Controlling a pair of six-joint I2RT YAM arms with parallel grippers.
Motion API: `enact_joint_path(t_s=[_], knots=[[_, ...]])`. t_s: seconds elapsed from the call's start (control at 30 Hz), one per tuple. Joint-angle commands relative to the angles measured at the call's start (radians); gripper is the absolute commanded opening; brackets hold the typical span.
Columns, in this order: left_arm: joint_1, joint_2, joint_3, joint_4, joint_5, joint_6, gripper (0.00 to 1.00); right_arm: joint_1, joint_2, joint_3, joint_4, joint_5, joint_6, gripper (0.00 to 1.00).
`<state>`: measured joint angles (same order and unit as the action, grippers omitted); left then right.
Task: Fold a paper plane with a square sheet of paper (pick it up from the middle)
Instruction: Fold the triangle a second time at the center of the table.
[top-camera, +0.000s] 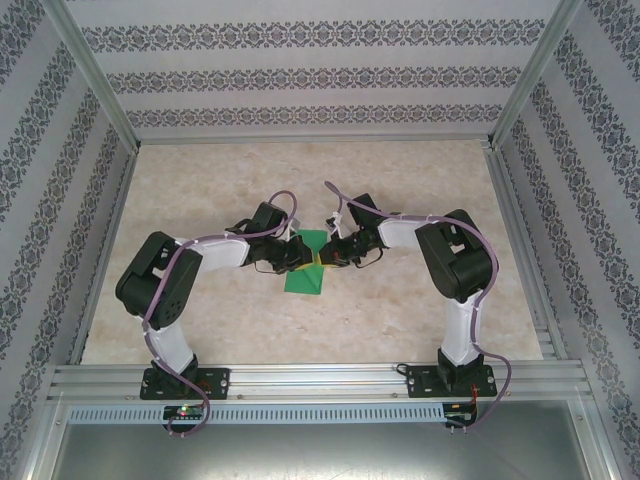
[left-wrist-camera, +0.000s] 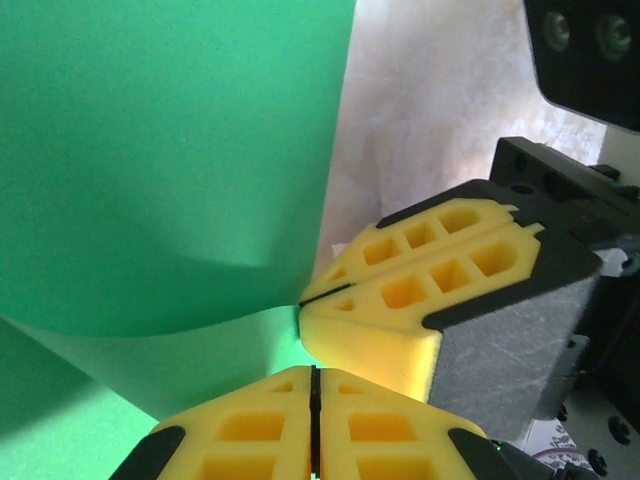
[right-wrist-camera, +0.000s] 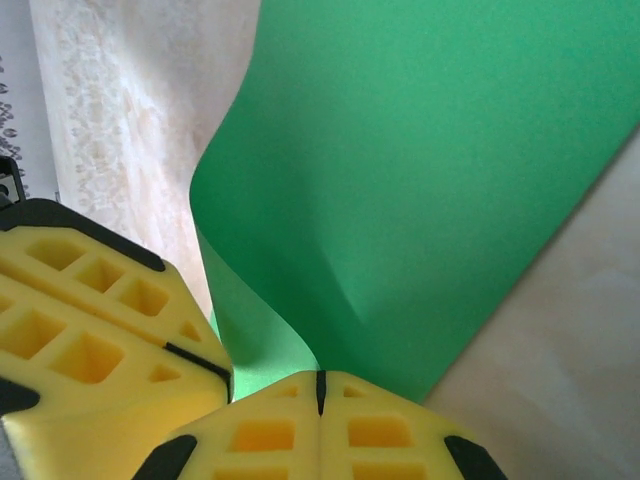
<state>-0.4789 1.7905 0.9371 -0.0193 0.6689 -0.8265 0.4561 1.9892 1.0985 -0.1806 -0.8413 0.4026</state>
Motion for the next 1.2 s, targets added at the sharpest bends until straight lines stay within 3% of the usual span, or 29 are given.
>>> enact_joint_path(t_s=[0.0,1.17], knots=[[-0.014,0.015,0.03,-0.025,-0.012,0.009,0.1,0.005,0.014,0.029,-0.047,0.013,-0.06,0.02],[-0.013,0.028,-0.003,0.018,-0.006,-0.005,0.07,0.033,0.057,0.146,-0.177,0.094,-0.163,0.0]])
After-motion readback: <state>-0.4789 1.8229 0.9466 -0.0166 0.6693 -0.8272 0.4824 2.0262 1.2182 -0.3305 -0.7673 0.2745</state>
